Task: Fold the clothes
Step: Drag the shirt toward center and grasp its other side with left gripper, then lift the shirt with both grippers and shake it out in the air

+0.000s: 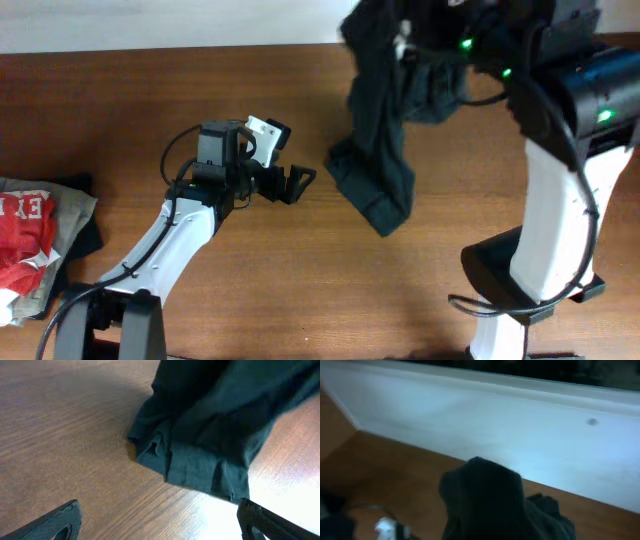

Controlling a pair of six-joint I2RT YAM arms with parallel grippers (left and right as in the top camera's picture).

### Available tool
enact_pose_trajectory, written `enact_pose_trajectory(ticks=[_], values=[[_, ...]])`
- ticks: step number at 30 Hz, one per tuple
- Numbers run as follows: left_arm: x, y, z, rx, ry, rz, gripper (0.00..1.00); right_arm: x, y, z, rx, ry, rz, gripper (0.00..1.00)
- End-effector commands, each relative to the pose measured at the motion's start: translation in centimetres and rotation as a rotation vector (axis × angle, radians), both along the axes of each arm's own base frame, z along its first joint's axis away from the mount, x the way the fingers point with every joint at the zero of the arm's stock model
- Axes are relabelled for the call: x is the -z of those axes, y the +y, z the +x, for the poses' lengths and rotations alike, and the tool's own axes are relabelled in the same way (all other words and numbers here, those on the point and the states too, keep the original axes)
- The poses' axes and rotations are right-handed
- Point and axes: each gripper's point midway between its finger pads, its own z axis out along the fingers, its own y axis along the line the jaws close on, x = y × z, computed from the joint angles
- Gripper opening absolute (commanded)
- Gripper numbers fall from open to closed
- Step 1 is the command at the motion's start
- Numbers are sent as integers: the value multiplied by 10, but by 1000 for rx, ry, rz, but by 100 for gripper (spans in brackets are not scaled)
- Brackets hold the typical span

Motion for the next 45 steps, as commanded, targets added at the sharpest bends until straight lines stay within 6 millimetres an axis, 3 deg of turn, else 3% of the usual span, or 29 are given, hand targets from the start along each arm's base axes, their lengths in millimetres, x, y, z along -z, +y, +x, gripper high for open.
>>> enact_pose_trajectory(ticks=[1, 4, 6, 11, 13, 14, 16, 20, 22, 23, 25, 27, 30, 31, 34, 35, 37, 39, 41, 42, 43, 45], values=[[-6, -5, 4, 23, -31, -5, 99, -25, 35, -19, -59, -126, -58, 4], [-6, -5, 4, 22, -30, -4, 99, -65, 45, -14, -31, -259, 52, 4], [-6, -5, 4, 20, -32, -2, 99, -78, 46, -13, -28, -308, 79, 4], [-5, 3, 12, -22, -52, 34, 99, -143, 33, -24, 9, -524, 190, 4], [-8, 2, 15, -25, -74, 30, 99, -140, 3, -9, 214, -524, 161, 4], [-9, 2, 16, -24, -80, 28, 99, -135, -2, -4, 239, -510, 145, 4], [-12, -2, 15, -4, -86, 7, 99, -121, -1, 1, 244, -467, 113, 4], [-26, -6, 23, -39, -104, -54, 99, -69, -26, 48, 323, -314, 74, 4], [-26, -7, 22, -34, -102, -58, 99, -71, -29, 50, 340, -326, 76, 4], [-26, -8, 22, -31, -102, -57, 99, -74, -44, 51, 422, -340, 63, 4], [-24, -11, 19, -24, -94, -54, 99, -52, -94, 56, 652, -279, 9, 4], [-23, -11, 19, -24, -91, -54, 99, -5, -137, 59, 805, -114, 87, 4], [-14, -13, 10, -14, -41, -41, 99, 77, -225, 64, 1069, 136, 105, 4], [-12, -20, 6, 4, -31, -41, 99, 96, -238, 65, 1084, 204, 89, 4], [-3, -52, -7, 67, -1, -56, 99, 142, -236, 73, 1048, 351, 70, 4], [-3, -71, -10, 88, 30, -122, 99, 160, -231, 79, 1032, 392, 58, 4], [-16, -99, 1, 110, 4, -272, 99, 180, -218, 88, 981, 445, 78, 4], [-4, -106, 17, 73, 38, -346, 99, 188, -207, 90, 938, 479, 97, 4], [29, -121, 26, 149, 151, -367, 99, 188, -201, 90, 926, 481, 94, 4], [49, -124, 38, 178, 255, -355, 81, 189, -199, 89, 919, 489, 86, 4], [58, -123, 46, 189, 292, -320, 80, 190, -198, 88, 919, 494, 82, 4], [55, -112, 80, 190, 226, -120, 87, 192, -193, 87, 867, 511, 62, 4]])
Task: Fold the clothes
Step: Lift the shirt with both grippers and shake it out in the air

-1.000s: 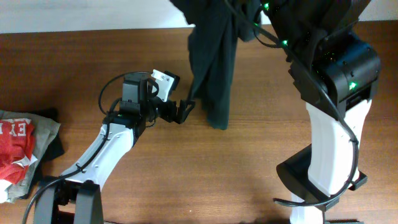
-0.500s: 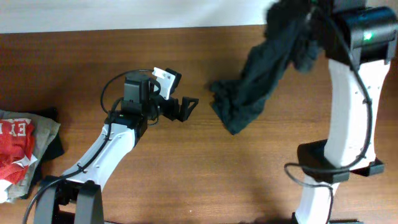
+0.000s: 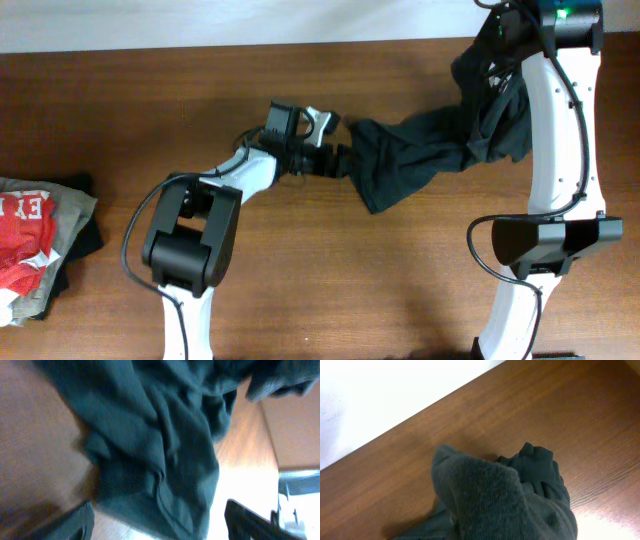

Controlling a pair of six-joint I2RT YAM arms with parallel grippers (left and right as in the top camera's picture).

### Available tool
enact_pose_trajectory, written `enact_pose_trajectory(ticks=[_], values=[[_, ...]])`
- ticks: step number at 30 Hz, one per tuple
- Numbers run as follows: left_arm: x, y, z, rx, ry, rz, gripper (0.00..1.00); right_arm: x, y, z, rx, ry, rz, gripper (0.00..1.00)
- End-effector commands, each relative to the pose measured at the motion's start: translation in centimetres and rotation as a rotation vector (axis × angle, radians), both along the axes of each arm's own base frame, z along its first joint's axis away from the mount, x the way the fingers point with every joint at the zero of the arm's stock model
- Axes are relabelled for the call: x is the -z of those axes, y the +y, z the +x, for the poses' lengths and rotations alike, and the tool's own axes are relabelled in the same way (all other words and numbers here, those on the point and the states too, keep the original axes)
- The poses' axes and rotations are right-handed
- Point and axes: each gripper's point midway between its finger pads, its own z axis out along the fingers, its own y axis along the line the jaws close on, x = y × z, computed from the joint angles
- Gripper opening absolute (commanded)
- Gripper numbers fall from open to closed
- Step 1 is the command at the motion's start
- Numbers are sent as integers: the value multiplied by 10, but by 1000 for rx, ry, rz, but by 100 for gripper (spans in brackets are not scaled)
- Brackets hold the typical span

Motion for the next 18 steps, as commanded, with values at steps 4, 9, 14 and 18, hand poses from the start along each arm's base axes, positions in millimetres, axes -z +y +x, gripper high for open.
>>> enact_pose_trajectory(ticks=[4, 9, 14, 18], values=[[-71, 18, 87, 58, -467, 305, 84, -3, 12, 0, -66, 2, 19, 4], [-27, -7, 77, 128, -405, 322, 62, -1, 33, 0, -121, 6, 46, 4], [-31, -37, 80, 165, -480, 392, 85, 0, 53, -2, -168, 20, 37, 4], [-6, -32, 86, 162, -458, 441, 94, 4, 56, -8, -184, 50, 30, 4]])
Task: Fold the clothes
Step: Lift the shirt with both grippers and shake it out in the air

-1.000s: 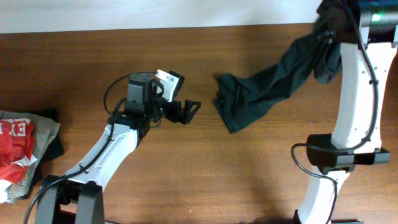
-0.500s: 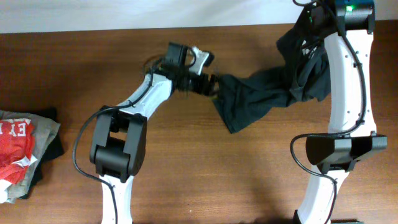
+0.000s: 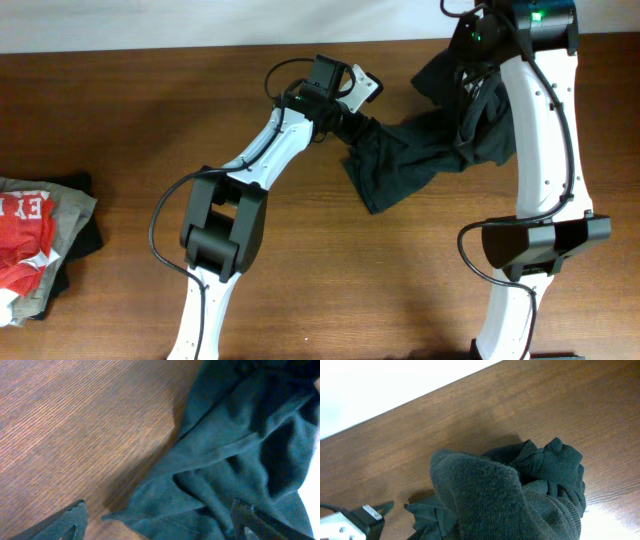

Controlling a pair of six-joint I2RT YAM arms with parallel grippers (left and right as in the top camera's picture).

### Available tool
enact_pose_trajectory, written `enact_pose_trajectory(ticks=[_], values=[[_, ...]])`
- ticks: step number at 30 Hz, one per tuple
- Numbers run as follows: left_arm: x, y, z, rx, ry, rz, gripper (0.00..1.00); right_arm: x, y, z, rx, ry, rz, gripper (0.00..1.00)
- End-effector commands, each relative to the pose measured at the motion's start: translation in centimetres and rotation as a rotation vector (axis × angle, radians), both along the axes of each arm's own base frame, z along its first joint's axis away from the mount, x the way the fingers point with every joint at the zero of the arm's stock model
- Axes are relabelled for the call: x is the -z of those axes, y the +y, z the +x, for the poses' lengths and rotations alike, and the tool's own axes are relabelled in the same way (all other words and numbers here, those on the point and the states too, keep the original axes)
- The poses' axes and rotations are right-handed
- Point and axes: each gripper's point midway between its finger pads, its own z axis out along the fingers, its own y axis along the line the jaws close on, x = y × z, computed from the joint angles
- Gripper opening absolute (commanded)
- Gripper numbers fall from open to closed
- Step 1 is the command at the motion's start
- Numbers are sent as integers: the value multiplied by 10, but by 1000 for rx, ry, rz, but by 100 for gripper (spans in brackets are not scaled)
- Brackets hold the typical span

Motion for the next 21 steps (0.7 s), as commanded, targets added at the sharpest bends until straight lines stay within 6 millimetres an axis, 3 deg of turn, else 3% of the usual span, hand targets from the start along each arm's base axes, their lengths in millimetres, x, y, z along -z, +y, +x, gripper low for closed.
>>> enact_pose_trajectory(ticks=[1, 4, 5, 7, 8, 11, 13, 14, 17, 19, 21], values=[[32, 7, 8, -13, 24, 50, 95, -4, 6, -3, -25, 0, -7, 4], [44, 7, 6, -1, 32, 63, 95, -4, 8, -3, -28, 0, -6, 4], [52, 7, 6, -1, 40, 66, 89, -3, 10, -4, -33, 5, -7, 4], [56, 7, 6, -1, 47, 69, 61, -2, 11, -6, -35, 11, -8, 4], [55, 6, 8, -1, 35, 63, 18, -2, 10, -7, -35, 15, -8, 4], [50, 4, 13, -9, 11, 47, 0, -1, 10, -8, -35, 22, -9, 4], [27, 3, 31, -59, -22, 18, 0, -1, 10, -8, -36, 22, -9, 4], [0, 12, 49, -111, -58, 20, 0, -1, 10, -8, -43, 23, -19, 4], [-92, 86, 96, -295, -157, 72, 0, -6, -10, -5, 3, 4, -95, 4], [-127, 139, 105, -387, -164, 92, 0, -9, -26, -3, 40, -9, -98, 4], [-148, 178, 107, -447, -165, 95, 0, -10, -44, -2, 96, -23, -84, 4]])
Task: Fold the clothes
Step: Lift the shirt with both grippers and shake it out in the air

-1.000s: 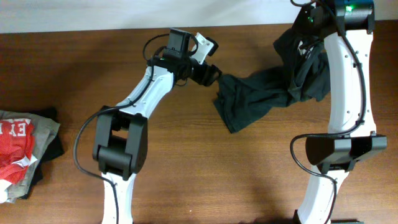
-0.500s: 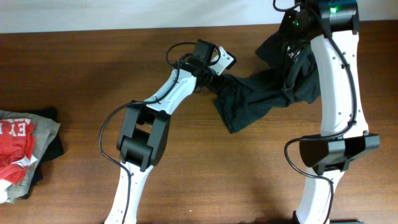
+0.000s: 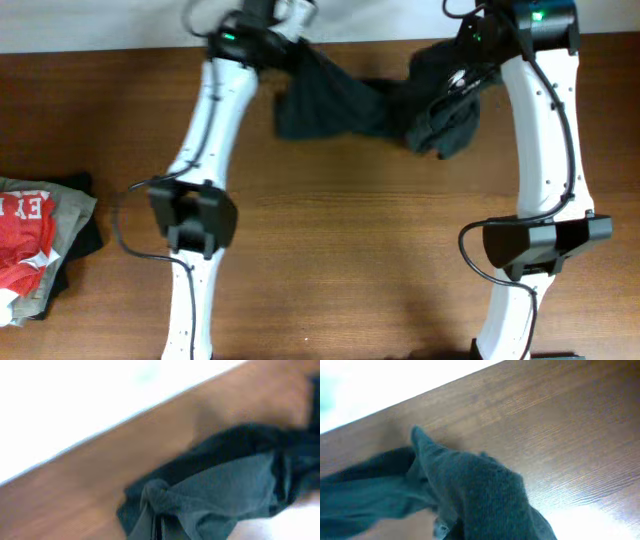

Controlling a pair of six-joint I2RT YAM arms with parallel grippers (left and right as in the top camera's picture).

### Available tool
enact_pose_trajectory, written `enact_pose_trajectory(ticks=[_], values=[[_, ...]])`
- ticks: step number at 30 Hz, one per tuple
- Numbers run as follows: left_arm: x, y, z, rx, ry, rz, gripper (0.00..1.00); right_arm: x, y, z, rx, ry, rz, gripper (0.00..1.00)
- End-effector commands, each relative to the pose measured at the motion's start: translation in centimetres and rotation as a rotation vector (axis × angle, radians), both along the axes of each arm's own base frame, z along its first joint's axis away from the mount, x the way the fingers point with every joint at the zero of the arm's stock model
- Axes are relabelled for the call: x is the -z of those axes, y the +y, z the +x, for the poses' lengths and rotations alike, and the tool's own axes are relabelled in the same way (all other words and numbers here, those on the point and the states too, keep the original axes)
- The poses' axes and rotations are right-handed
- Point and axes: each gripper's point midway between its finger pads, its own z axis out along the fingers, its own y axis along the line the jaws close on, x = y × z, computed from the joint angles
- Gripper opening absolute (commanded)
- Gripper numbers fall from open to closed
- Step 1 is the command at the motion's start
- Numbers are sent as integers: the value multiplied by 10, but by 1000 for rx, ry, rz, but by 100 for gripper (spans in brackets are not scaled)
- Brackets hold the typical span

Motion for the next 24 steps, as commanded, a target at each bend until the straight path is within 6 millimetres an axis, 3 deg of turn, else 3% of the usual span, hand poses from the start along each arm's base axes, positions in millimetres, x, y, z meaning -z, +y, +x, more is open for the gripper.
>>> enact_pose_trajectory(ticks=[1, 3, 5, 6, 8, 11, 12, 13, 14, 15, 19, 21, 23, 24], values=[[-45, 69, 13, -134, -59, 7, 0, -9, -47, -3, 150, -40, 1, 4], [-57, 106, 16, -209, -73, 33, 0, -7, -80, -10, 221, -36, 27, 4], [-76, 119, 20, -249, -114, 7, 0, -2, -102, -19, 262, -12, 65, 4], [-89, 123, 21, -269, -140, -15, 0, -2, -106, -20, 268, -11, 72, 4], [-139, 128, 19, -310, -250, -82, 0, -2, -110, -21, 275, -11, 80, 4], [-198, 129, 7, -340, -371, -169, 0, -2, -109, -20, 273, -15, 80, 4], [-218, 130, 0, -344, -407, -188, 0, -3, -109, -20, 273, -18, 80, 6], [-233, 130, -7, -343, -432, -194, 0, -4, -109, -19, 272, -22, 80, 18], [-247, 132, -15, -344, -456, -200, 0, -7, -110, -18, 271, -35, 79, 4], [-259, 136, -21, -347, -478, -204, 0, -15, -108, -18, 259, -61, 83, 4], [-337, 162, -75, -377, -618, -227, 0, -109, -101, -51, 225, -290, 68, 4], [-358, 169, -92, -385, -663, -234, 0, -144, -98, -73, 211, -373, 56, 4], [-391, 173, -123, -387, -731, -246, 0, -201, -90, -118, 198, -523, 44, 4], [-406, 174, -138, -384, -764, -253, 0, -220, -87, -138, 195, -576, 41, 4]])
